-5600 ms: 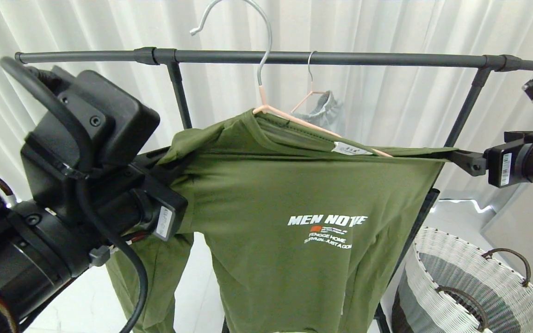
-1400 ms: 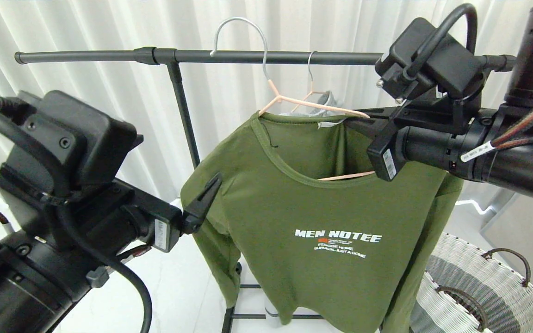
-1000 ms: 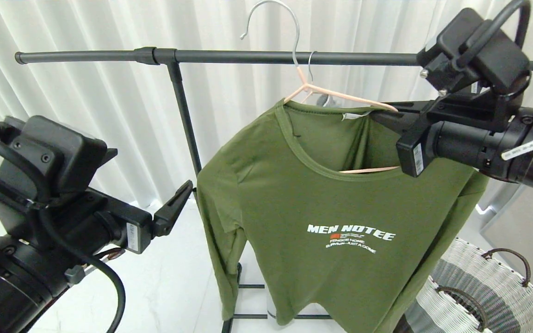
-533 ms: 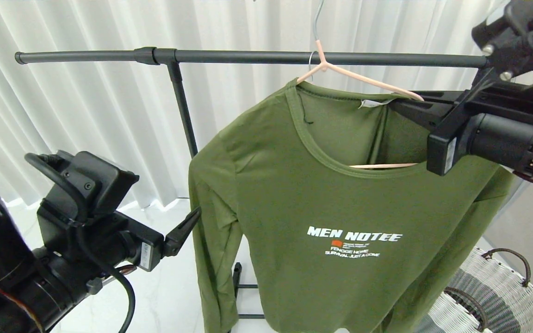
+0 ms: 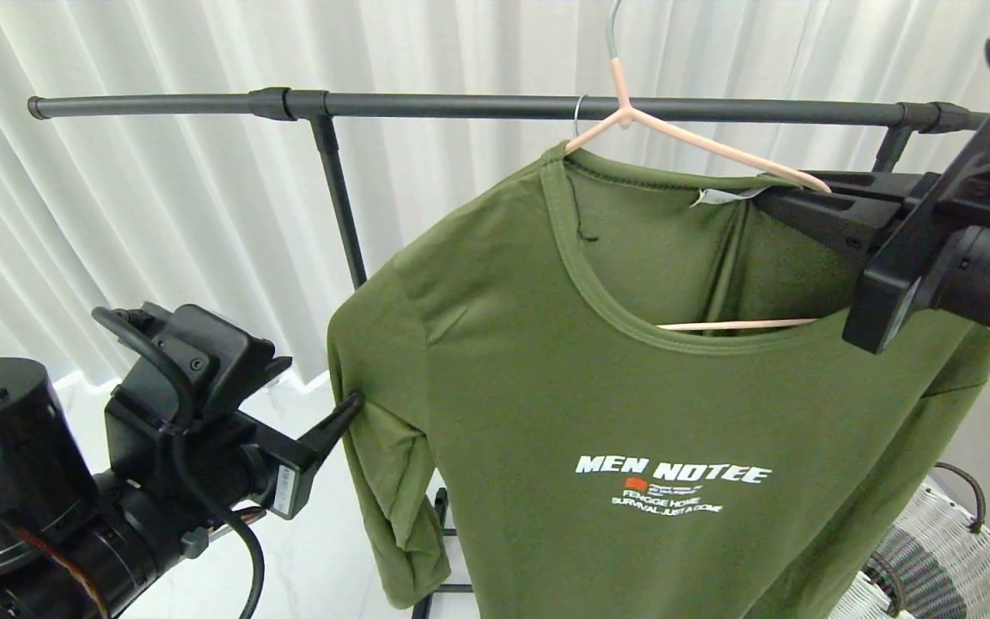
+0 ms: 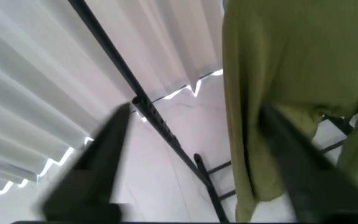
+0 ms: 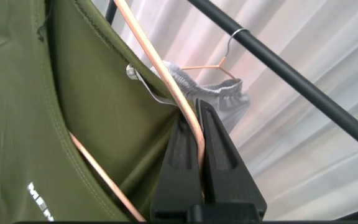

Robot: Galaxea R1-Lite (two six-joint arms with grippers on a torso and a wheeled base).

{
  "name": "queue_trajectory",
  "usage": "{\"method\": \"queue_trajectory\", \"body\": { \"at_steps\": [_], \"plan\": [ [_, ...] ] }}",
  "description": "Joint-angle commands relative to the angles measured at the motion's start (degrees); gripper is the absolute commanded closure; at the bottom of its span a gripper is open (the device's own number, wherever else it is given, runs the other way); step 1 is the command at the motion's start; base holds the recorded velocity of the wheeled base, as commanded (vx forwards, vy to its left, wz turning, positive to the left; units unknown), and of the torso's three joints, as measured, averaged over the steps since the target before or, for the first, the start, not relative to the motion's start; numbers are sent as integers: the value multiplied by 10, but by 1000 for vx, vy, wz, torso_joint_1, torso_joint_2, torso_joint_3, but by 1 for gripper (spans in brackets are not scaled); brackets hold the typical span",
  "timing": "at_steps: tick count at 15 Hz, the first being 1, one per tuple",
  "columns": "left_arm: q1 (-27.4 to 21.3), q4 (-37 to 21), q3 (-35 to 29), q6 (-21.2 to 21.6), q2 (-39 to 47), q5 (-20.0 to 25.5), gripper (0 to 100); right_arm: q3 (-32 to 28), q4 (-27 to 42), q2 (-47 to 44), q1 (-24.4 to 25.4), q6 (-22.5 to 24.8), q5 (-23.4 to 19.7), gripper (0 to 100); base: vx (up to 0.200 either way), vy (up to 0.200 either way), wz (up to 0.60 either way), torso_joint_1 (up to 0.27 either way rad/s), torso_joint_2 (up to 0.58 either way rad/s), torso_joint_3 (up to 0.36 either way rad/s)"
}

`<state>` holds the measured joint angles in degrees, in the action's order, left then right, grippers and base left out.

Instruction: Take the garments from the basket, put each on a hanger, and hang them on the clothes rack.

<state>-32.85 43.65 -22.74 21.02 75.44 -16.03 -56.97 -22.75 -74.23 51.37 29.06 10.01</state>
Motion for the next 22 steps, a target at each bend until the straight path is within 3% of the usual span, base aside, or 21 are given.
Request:
{"method": "queue_trajectory", "body": {
  "at_steps": [1,3,8,12,13,18,22],
  "plan": [
    [2,0,1,-1,0,-1,100,-1,0,1,0,0,0,100,0,0,0,0,0,0],
    [18,0,1,0,-3,-1,100,-3,-1,1,-1,-1,1,100,0,0,0,0,0,0],
    [122,0,15,0,-31,-1,100,-3,-1,5,-16,-25,5,100,0,0,0,0,0,0],
    [89,0,16,9,-51,5,100,-5,-1,1,-16,-25,5,100,0,0,0,0,0,0],
    [85,0,17,10,-53,6,0,-7,-1,1,-16,-25,5,100,0,0,0,0,0,0],
    [81,0,52,10,-89,9,0,-11,-1,0,-18,-27,5,100,0,0,0,0,0,0],
    [83,-2,68,46,-136,3,0,-14,-1,0,-20,-53,5,100,0,0,0,0,0,0]
  ]
}}
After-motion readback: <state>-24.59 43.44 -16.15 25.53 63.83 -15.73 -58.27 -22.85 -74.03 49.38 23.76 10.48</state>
